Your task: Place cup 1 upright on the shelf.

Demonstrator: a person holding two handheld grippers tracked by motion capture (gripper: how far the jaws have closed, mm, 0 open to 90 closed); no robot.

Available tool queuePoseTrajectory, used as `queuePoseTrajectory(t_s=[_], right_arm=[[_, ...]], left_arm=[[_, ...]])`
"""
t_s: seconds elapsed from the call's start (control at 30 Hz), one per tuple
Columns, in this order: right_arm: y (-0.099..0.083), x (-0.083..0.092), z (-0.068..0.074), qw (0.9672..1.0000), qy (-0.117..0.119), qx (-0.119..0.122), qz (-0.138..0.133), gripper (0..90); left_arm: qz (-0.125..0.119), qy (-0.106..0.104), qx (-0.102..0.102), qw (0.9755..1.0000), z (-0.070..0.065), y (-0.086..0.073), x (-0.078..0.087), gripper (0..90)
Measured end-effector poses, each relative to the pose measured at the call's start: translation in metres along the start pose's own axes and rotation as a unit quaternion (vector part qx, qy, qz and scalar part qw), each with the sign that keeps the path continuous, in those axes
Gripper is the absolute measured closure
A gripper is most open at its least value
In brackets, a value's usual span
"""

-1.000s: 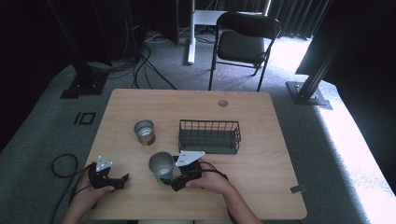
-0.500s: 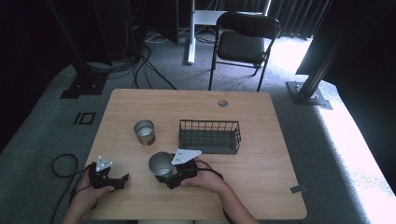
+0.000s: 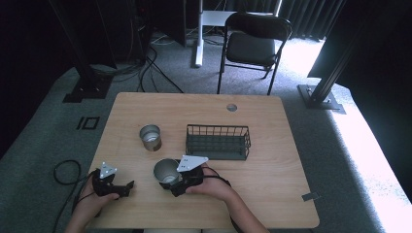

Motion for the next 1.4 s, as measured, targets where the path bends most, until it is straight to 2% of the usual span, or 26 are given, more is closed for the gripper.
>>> queuePoseTrajectory(t_s=[0.23, 0.6, 0.8, 1.07, 1.4], right_arm=[[0.004, 0.001, 0.001, 1.0, 0.006, -0.006, 0.003, 12.8], [0.02, 0.014, 0.0, 0.9998, 0.002, -0.017, -0.006, 12.9], [0.031, 0.025, -0.003, 0.9994, -0.011, -0.028, -0.017, 13.0], [0.045, 0.038, -0.003, 0.9993, -0.015, -0.019, -0.028, 13.0], [0.067, 0.053, -0.011, 0.9978, -0.036, -0.021, -0.051, 13.0]], left_arm=[[0.0, 0.0, 0.0, 1.0, 0.0, 0.0, 0.0, 0.3], [0.0, 0.0, -0.001, 1.0, 0.0, 0.0, 0.0, 0.3], [0.001, 0.0, 0.0, 1.0, 0.0, 0.0, 0.0, 0.3], [0.001, 0.0, -0.002, 1.0, 0.0, 0.0, 0.0, 0.3], [0.001, 0.0, -0.001, 1.0, 0.0, 0.0, 0.0, 0.3]])
Point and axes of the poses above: each handheld gripper's, and its own axes: x roughly backward along the jaws, y roughly out of its top, z roughly to its left, the point moved 4 cm from there along -x, roughly forward along the jaws, and after that the axes turned 2 degrees about z, right-handed, at the moved point
